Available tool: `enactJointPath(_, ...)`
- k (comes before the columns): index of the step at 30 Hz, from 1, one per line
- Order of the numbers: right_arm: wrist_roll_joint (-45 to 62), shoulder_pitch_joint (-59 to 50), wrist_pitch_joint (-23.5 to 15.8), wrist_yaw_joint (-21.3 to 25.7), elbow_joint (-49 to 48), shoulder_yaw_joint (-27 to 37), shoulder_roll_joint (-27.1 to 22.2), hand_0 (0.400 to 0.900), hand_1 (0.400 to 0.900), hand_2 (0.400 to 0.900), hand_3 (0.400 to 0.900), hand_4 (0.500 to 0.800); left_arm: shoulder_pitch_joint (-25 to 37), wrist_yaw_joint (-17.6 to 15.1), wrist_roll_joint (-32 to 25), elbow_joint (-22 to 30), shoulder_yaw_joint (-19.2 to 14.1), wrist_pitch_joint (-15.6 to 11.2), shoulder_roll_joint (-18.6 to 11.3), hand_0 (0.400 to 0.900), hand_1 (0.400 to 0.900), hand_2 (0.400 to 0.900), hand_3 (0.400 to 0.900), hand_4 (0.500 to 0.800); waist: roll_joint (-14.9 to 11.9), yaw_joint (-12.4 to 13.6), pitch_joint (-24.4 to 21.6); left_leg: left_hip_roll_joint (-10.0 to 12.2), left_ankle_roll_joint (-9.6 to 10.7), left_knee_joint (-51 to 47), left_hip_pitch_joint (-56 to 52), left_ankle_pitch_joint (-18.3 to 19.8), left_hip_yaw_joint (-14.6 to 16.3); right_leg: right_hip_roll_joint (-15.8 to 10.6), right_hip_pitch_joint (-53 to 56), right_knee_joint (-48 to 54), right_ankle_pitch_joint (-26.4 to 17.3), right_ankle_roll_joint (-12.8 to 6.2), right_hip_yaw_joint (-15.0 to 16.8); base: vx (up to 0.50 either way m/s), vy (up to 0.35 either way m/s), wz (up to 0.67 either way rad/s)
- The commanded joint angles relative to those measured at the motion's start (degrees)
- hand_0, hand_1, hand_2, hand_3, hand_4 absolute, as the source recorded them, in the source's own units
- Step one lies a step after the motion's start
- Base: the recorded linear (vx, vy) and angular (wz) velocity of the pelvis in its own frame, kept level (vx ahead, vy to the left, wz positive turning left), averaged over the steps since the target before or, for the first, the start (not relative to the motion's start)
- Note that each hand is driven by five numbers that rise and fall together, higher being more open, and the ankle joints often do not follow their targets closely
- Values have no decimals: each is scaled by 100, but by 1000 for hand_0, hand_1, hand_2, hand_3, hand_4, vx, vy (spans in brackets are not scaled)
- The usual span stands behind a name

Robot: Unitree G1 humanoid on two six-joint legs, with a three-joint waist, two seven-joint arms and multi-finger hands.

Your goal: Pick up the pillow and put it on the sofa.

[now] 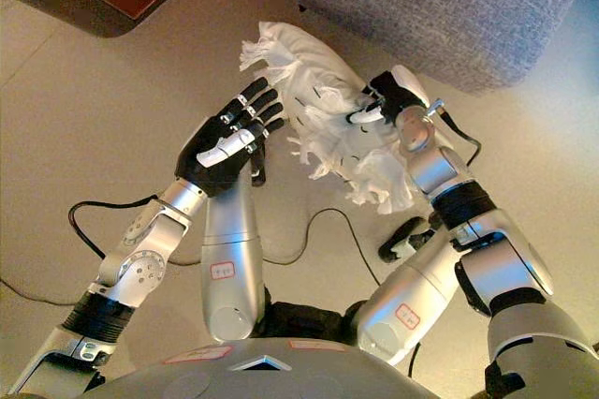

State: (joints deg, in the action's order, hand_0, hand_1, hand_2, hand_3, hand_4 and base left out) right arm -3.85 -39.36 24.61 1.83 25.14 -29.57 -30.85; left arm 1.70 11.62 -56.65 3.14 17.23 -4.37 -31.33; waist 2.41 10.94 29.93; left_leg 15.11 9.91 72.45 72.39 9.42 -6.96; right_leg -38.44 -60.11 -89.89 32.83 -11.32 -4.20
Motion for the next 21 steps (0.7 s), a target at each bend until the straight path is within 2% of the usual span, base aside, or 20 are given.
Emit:
enactJointPath(1, 195, -555, -721, 428, -26, 374, 23, 400, 400, 400, 400, 500, 171, -27, -151, 431, 113, -420, 88, 900, 900, 900, 900, 800, 156, 184, -13, 383, -242, 4, -710, 627, 31, 290, -471, 1352, -1710, 333, -44, -50, -28, -9)
enactJointPath(6, 28, -513, -1176, 667, -598, 492, -44, 400, 400, 400, 400, 500, 152, -187, -107, 400, -12, -706, 156, 900, 900, 900, 900, 800, 90, 165, -13, 323, -309, -1297, -1548, 223, 292, 547, 293, 2490, -2167, 292, -446, -35, -22, -15)
enactJointPath(7, -28, -465, -1274, 693, -853, 550, -116, 400, 400, 400, 400, 500, 127, -371, -87, 448, -83, -706, 153, 900, 900, 900, 900, 800, 53, 161, -13, 313, -319, -1748, -1864, 99, 341, 615, 594, 2874, -2300, 287, -539, -60, -23, -18)
enactJointPath(8, -20, -437, -1315, 697, -1102, 611, -195, 400, 400, 400, 400, 500, 148, -552, -64, 466, -163, -724, 155, 900, 900, 900, 900, 800, 11, 145, -13, 281, -352, -2223, -2070, -205, 390, 706, 829, 3323, -2574, 339, -654, -55, -25, -20)
enactJointPath(9, -34, -389, -1380, 697, -1261, 652, -234, 400, 400, 400, 400, 500, 135, -675, -63, 484, -213, -723, 158, 900, 900, 900, 900, 800, -17, 135, -13, 269, -346, -2430, -2251, -273, 420, 766, 1018, 3509, -2632, 332, -708, -27, -18, -19)
enactJointPath(11, -19, -151, -1422, 667, -1872, 790, -444, 400, 400, 400, 400, 500, 62, -935, 77, 531, -439, -644, 195, 900, 900, 900, 900, 800, -139, 114, -13, 170, -347, -3289, -2971, -537, 535, 870, 1816, 4433, -2893, 291, -991, 74, -17, -16)
enactJointPath(14, 40, 370, -1598, 635, -2587, 1104, -652, 400, 400, 400, 400, 500, -73, -1056, 224, 620, -693, -436, 234, 900, 900, 900, 900, 800, -325, 108, -108, 7, -361, -4229, -3861, -829, 699, 938, 2842, 5610, -3237, 166, -1405, 117, -42, -12)
enactJointPath(17, 173, 899, -1851, 576, -3176, 1446, -831, 400, 400, 400, 400, 500, -212, -1131, 353, 654, -833, -330, 282, 900, 900, 900, 900, 800, -453, 37, -391, 1, -337, -5021, -4600, -1031, 872, 1117, 3678, 6597, -3493, 67, -1704, 111, -29, -13)
enactJointPath(21, 270, 1603, -2278, 425, -3845, 1968, -894, 400, 400, 400, 400, 500, -272, -1291, 547, 725, -909, -244, 399, 900, 900, 900, 900, 800, -498, -121, -768, 3, -285, -5969, -5422, -1278, 1153, 1308, 4495, 7493, -3814, -28, -1939, 60, 4, -15)
